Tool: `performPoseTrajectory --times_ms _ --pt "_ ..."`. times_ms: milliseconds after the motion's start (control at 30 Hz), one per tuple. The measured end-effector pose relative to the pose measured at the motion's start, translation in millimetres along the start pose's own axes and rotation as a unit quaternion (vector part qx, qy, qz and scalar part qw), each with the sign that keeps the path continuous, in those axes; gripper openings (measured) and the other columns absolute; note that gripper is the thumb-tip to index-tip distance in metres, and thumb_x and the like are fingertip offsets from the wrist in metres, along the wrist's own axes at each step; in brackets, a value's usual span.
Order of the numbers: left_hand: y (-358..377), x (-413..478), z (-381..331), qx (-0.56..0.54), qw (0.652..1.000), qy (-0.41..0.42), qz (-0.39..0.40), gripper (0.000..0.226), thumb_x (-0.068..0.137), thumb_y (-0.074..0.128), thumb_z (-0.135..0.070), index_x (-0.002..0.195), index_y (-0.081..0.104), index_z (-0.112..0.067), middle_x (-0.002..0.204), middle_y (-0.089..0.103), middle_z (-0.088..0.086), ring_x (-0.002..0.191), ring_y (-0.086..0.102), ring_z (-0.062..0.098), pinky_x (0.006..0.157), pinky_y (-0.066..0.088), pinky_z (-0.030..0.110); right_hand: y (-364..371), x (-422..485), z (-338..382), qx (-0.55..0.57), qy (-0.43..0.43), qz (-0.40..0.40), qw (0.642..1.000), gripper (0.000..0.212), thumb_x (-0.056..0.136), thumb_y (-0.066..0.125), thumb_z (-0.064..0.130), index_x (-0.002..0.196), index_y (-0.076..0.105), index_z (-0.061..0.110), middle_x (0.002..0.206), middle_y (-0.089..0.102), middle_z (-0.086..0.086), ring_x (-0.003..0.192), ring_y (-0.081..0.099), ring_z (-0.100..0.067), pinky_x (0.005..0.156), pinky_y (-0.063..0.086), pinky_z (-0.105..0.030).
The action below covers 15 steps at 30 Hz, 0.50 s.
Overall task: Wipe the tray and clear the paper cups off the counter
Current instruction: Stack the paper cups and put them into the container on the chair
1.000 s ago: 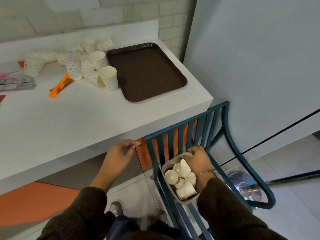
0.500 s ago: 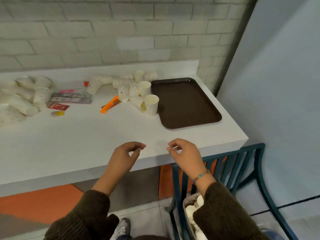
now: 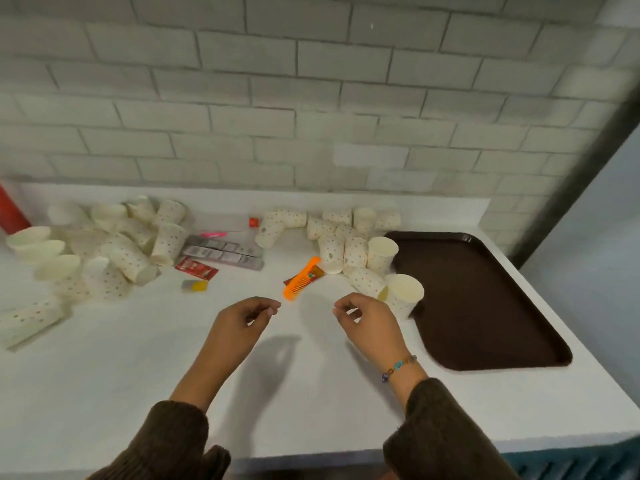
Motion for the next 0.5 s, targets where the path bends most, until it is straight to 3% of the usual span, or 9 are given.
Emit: performPoseTrajectory --times_ms 133,300,400,500 --pt "-15.9 55.9 18.4 0.006 0.999 0.012 0.040 0.027 0.090 0.058 -0.016 0.084 0.065 -0.041 0.095 0.069 -0.017 0.092 0.064 0.003 0.083 0.045 0.016 11.7 34.8 -6.4 -0.024 0.056 -0.052 0.997 0.013 0.087 0.061 0.032 0.098 0.066 0.027 0.102 0.067 0.010 0.080 0.056 -0.005 0.064 0.037 -0.007" --pt "8.2 111.2 30.5 0.039 0.992 0.031 0.120 0.022 0.090 0.057 -0.013 0.089 0.069 -0.032 0.092 0.069 -0.015 0.089 0.063 0.000 0.072 0.040 0.002 -7.9 41.0 -29.9 -0.051 0.124 -0.166 0.977 0.035 0.085 0.065 0.026 0.118 0.057 0.021 0.125 0.054 0.003 0.100 0.060 -0.021 0.081 0.046 -0.024" --pt "40.0 138.1 25.1 0.051 0.982 0.045 0.174 0.019 0.089 0.058 -0.014 0.092 0.070 -0.028 0.096 0.068 -0.012 0.087 0.061 0.000 0.068 0.039 0.001 -24.8 38.8 -52.4 -0.067 0.179 -0.184 0.964 0.045 0.085 0.064 0.023 0.127 0.048 0.018 0.128 0.052 -0.002 0.106 0.059 -0.026 0.080 0.044 -0.025" --pt "72.0 165.5 5.0 0.069 0.973 0.080 0.206 0.017 0.089 0.059 -0.018 0.092 0.070 -0.030 0.094 0.062 -0.014 0.083 0.058 -0.002 0.069 0.038 0.003 -37.8 38.3 -79.2 -0.076 0.251 -0.167 0.950 0.050 0.088 0.060 0.023 0.134 0.042 0.019 0.133 0.053 -0.005 0.114 0.057 -0.027 0.092 0.047 -0.034"
Point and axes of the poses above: each hand's wrist, its own x-axis towards the middle knuckle, its own y-axis out of the palm, z = x × y, the point moved 9 cm from there along x, towards the middle knuckle
